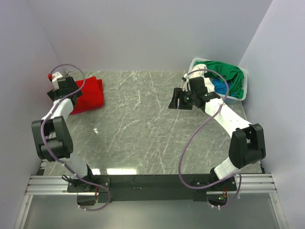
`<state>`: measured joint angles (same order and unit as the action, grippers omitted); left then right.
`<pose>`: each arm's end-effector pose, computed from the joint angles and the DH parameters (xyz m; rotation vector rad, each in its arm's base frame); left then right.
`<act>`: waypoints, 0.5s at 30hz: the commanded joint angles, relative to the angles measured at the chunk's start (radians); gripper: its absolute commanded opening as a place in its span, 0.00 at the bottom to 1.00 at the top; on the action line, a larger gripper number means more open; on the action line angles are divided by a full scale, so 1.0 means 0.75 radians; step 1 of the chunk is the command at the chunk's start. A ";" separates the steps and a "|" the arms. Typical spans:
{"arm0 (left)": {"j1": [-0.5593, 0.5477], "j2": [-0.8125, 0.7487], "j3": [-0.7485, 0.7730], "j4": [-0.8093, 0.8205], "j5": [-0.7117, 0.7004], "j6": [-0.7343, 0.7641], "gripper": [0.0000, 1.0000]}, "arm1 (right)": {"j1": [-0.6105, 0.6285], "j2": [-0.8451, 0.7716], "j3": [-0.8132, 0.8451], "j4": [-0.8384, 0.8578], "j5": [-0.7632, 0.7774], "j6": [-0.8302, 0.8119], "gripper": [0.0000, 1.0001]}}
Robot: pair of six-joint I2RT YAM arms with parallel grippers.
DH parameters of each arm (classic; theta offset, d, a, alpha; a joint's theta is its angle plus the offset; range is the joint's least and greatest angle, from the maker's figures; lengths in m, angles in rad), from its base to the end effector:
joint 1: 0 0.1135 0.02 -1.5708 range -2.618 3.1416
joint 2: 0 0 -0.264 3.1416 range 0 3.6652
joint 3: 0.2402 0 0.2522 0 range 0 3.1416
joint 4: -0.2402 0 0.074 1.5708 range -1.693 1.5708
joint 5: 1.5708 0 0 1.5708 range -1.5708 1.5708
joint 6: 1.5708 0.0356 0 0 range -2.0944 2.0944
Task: Fold and stack the t-shirts
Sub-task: Neatly place the folded tshirt to the corner
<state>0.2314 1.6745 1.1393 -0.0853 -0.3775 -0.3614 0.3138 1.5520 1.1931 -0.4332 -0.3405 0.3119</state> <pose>0.3627 0.0989 0.2405 -0.8303 1.9952 0.3381 0.3207 0.1166 0.2710 -0.1723 2.4109 0.6988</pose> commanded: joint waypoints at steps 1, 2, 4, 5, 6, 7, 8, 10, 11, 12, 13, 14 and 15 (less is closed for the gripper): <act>-0.022 -0.185 -0.071 0.103 -0.243 -0.074 0.99 | 0.005 -0.061 -0.008 0.056 -0.025 -0.027 0.69; -0.024 -0.222 -0.089 0.112 -0.298 -0.080 0.99 | 0.005 -0.061 -0.010 0.056 -0.027 -0.027 0.69; -0.055 -0.330 -0.132 0.132 -0.359 -0.099 0.99 | 0.007 -0.065 -0.012 0.056 -0.027 -0.029 0.69; -0.073 -0.365 -0.144 0.124 -0.408 -0.103 0.99 | 0.005 -0.069 -0.012 0.056 -0.027 -0.031 0.70; -0.122 -0.432 -0.163 0.118 -0.427 -0.109 0.99 | 0.007 -0.069 -0.012 0.056 -0.023 -0.031 0.69; -0.147 -0.463 -0.169 0.118 -0.444 -0.115 0.99 | 0.007 -0.073 -0.014 0.052 -0.015 -0.033 0.69; -0.196 -0.494 -0.183 0.061 -0.450 -0.121 0.99 | 0.007 -0.081 -0.018 0.050 -0.006 -0.033 0.70; -0.247 -0.578 -0.198 0.018 -0.442 -0.154 0.99 | 0.009 -0.096 -0.030 0.052 0.006 -0.033 0.70; -0.300 -0.604 -0.222 -0.003 -0.429 -0.162 0.99 | 0.007 -0.112 -0.034 0.052 0.016 -0.033 0.70; -0.349 -0.655 -0.239 -0.045 -0.427 -0.185 0.99 | 0.007 -0.122 -0.038 0.052 0.022 -0.031 0.70; -0.386 -0.680 -0.255 -0.062 -0.425 -0.193 1.00 | 0.007 -0.130 -0.048 0.052 0.030 -0.031 0.70; -0.425 -0.707 -0.275 -0.072 -0.419 -0.201 0.99 | 0.007 -0.149 -0.055 0.052 0.037 -0.031 0.70; -0.502 -0.762 -0.320 -0.089 -0.399 -0.223 0.99 | 0.007 -0.159 -0.061 0.052 0.059 -0.031 0.69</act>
<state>-0.0593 1.1679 0.9592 -0.0864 -0.6674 -0.4751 0.3149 1.4986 1.1553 -0.4198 -0.3302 0.3042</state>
